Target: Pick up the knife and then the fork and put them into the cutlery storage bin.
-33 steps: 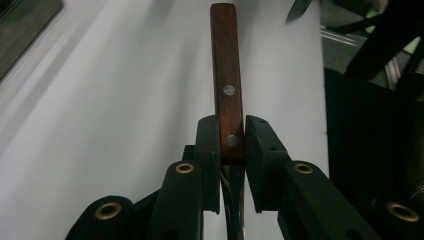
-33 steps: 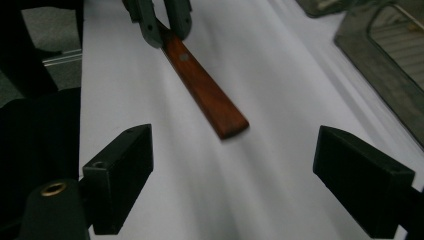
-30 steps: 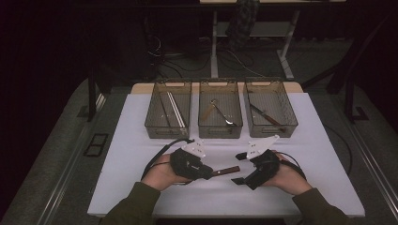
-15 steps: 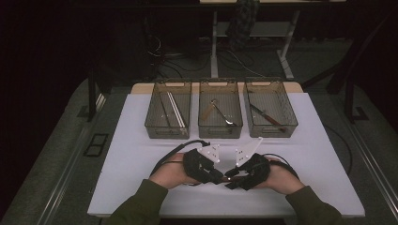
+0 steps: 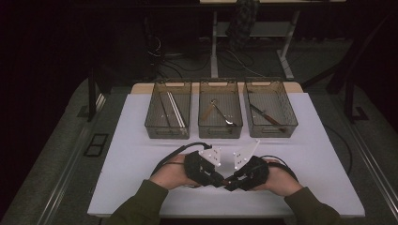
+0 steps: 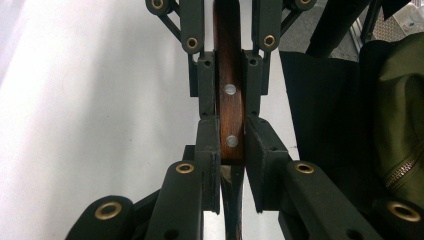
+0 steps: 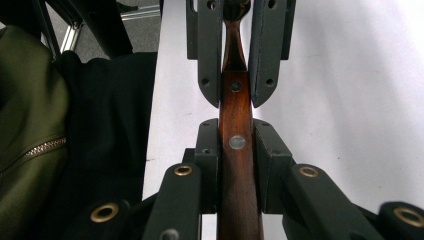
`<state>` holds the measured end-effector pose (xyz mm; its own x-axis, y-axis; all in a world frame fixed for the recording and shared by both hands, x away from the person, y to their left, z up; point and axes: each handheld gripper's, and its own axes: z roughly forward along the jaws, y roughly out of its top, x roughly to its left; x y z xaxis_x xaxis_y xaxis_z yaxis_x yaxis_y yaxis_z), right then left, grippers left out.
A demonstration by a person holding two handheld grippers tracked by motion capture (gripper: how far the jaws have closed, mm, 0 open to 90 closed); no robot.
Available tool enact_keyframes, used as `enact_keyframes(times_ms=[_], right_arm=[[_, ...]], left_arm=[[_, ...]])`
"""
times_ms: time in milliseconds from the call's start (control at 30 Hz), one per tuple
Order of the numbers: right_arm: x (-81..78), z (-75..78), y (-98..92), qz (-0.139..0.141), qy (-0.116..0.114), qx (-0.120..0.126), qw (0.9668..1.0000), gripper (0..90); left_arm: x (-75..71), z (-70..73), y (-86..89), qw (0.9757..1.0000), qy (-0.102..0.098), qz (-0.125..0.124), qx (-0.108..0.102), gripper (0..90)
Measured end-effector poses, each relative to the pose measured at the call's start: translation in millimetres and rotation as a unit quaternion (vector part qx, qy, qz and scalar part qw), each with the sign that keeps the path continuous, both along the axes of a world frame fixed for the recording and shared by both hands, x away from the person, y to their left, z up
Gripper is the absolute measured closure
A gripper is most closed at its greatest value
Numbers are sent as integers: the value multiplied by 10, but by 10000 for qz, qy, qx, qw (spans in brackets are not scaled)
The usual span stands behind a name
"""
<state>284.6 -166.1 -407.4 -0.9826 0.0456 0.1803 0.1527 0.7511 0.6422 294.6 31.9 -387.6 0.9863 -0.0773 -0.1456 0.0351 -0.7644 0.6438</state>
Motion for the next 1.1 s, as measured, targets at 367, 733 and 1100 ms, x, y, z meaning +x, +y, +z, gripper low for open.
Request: enact_keyframes(times_ms=[367, 733, 1100], right_arm=[[56, 48, -142, -386, -63, 226, 9990, 755], [185, 93, -471, -1163, -253, 319, 9924, 755], [268, 188, -788, -1840, -447, 544, 9804, 755]], left_arm=[[79, 32, 296, 9938, -31, 796, -776, 520], [20, -67, 860, 9676, -473, 2110, -1301, 295], [-150, -307, 1161, 9410, -662, 3075, -1247, 119]])
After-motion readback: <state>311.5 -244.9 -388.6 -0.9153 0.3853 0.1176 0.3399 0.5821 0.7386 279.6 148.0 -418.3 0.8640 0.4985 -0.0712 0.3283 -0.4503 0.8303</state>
